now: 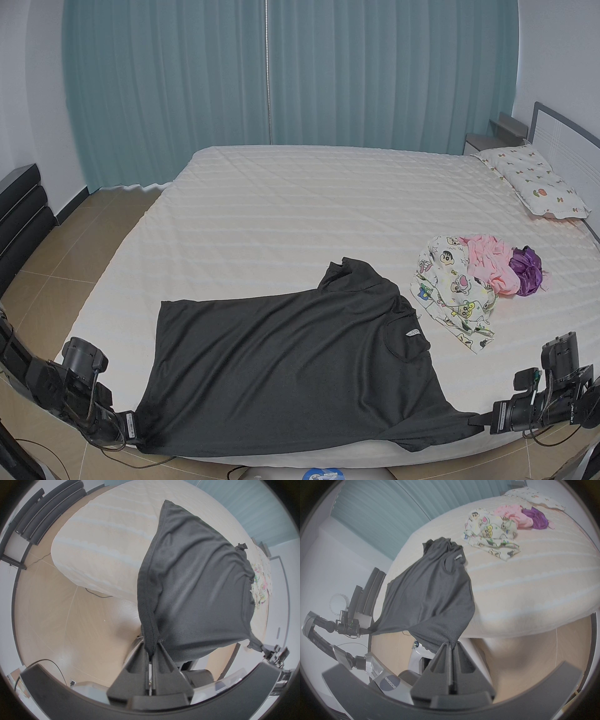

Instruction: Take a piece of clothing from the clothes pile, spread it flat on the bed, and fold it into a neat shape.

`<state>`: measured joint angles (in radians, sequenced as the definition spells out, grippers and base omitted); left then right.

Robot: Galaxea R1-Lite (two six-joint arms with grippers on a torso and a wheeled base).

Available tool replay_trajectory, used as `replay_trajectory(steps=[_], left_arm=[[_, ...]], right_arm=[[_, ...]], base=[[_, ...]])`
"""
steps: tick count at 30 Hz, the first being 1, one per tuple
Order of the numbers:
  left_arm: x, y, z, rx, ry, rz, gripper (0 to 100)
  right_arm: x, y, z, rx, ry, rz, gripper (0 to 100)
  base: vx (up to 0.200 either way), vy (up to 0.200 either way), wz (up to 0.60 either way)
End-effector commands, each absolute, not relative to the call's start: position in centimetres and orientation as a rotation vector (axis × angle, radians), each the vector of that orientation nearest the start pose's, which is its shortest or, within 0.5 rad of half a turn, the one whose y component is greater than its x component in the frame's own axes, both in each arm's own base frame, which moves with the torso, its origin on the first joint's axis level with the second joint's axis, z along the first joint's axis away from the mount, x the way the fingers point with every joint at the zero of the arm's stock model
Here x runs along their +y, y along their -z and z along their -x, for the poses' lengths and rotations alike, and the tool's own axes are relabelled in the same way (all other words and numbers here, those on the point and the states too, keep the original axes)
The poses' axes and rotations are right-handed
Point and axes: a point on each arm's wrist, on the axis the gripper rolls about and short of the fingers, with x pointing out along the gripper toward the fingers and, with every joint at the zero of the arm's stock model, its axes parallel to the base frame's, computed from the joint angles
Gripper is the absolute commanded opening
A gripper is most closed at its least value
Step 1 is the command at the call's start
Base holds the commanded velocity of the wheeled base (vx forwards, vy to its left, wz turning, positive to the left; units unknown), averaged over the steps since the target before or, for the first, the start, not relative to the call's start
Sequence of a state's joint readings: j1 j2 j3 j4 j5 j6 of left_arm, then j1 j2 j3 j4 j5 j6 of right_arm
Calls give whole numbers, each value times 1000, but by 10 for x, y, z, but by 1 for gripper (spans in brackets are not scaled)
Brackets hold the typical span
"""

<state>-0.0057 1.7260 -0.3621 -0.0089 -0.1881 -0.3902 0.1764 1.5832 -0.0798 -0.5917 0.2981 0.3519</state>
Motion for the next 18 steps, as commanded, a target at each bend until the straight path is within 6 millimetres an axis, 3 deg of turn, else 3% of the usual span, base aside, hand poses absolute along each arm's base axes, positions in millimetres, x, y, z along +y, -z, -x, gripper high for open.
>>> replay_trajectory(steps=[1,7,18], left_arm=[[-3,-97,-207,1228,-50,554,0],[0,-100,-217,1217,-60,557,0],[3,-74,-240,1305,-104,566,0]], right_arm=[[38,-72,-171,862,-302,-402,0],[41,-83,-186,812,-309,-414,0],[47,-85,-218,789,-314,-414,0]], base=[[0,0,0],[0,0,0],[0,0,0]])
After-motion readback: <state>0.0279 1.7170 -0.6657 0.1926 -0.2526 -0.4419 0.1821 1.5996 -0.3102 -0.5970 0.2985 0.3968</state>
